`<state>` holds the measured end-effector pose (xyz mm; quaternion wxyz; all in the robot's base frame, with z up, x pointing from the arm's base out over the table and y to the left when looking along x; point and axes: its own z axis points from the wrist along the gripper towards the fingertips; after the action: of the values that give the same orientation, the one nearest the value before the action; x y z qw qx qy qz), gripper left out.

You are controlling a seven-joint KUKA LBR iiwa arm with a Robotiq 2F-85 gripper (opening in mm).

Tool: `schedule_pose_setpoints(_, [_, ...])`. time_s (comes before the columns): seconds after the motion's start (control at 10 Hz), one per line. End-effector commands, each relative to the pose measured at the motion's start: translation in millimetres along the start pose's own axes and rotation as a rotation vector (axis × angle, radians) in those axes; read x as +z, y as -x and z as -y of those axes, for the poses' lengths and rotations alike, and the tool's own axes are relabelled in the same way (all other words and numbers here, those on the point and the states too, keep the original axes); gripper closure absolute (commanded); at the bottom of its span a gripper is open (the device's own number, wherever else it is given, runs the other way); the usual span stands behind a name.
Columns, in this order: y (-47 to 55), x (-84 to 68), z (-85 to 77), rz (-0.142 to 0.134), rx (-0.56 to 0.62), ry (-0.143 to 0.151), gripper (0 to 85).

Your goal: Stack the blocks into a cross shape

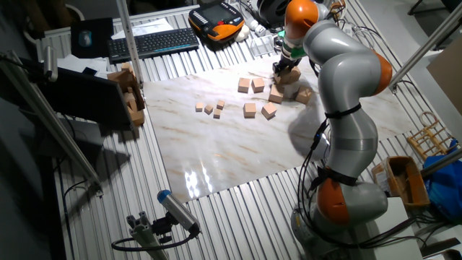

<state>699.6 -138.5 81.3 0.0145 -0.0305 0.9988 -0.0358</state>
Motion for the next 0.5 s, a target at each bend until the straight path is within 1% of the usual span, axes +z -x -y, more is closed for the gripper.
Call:
schedule_pose_setpoints(0.0, [0.0,0.2,0.0,0.001,0.0,-0.003,85.0])
schedule_pose_setpoints(0.1, [0.0,0.5,0.0,0.004,0.001,-0.006,85.0])
schedule_pose_setpoints(0.2, [0.1,0.5,0.1,0.007,0.001,-0.011,68.0])
schedule_pose_setpoints(0.4, [0.3,0.8,0.0,0.016,0.0,-0.025,68.0])
